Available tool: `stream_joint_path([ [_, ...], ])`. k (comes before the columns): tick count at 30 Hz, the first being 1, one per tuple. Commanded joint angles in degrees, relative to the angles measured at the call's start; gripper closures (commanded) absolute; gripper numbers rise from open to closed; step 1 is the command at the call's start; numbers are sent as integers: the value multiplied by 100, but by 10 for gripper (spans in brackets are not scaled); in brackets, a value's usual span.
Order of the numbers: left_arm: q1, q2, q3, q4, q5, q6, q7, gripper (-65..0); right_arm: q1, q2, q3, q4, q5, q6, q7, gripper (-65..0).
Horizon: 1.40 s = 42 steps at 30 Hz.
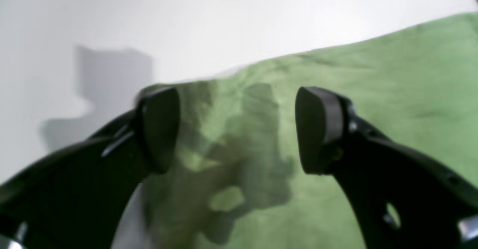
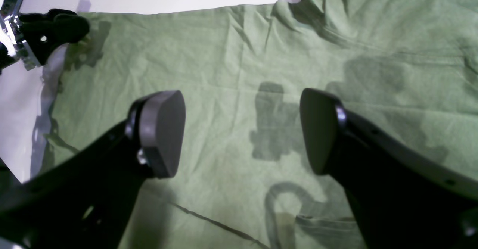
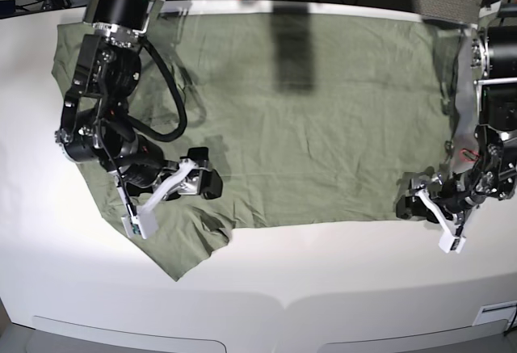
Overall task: Fold the T-shirt properly
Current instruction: 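Lower both grippers onto the hem corners and close them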
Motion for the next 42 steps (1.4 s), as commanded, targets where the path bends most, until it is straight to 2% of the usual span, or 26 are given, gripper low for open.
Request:
stream_joint_path([
  [1,-181,-81,-11,94,79,-49,-192,-455,125,15,-2,111,118,61,70,-475],
  [3,-166,-81,-11,94,286,-49,-188,-455,125,15,-2,111,118,61,44,-475],
  [6,-28,-76,-11,94,203,-49,-197,-455,127,15,-2,111,118,61,28,-475],
  [10,306,-81,-11,94,144,-49,-660,-455,125,15,-2,111,120,63,26,-475],
  [14,518,-140,-11,98,529,-49,-1163,-455,125,15,-2,111,116,63,2,-475],
  [20,525,-339,-13,529,181,-49,-1233,-455,125,15,0,111,116,83,4,-475],
  [23,452,-415,-13,737,61,-24,-855,-455,125,15,0,111,118,157,2,-475],
  [26,365,-411,-11,664,55,584,-608,-455,127,15,0,111,116,166,2,-475],
  [29,254,-413,-11,365,-31,619,-264,-455,125,15,0,111,120,166,-15,-475],
  [32,149,-411,-13,37,-66,802,74,-455,125,15,0,111,120,166,-96,-475],
  [37,13,-393,-11,-160,-1084,822,1005,-455,127,15,2,111,120,168,-138,-475],
  [39,-15,-354,-11,-160,-1239,800,1233,-455,127,15,2,111,140,168,-131,-475],
  [42,-11,-286,-11,-160,-1235,706,1233,-455,127,15,4,111,138,173,-133,-475],
])
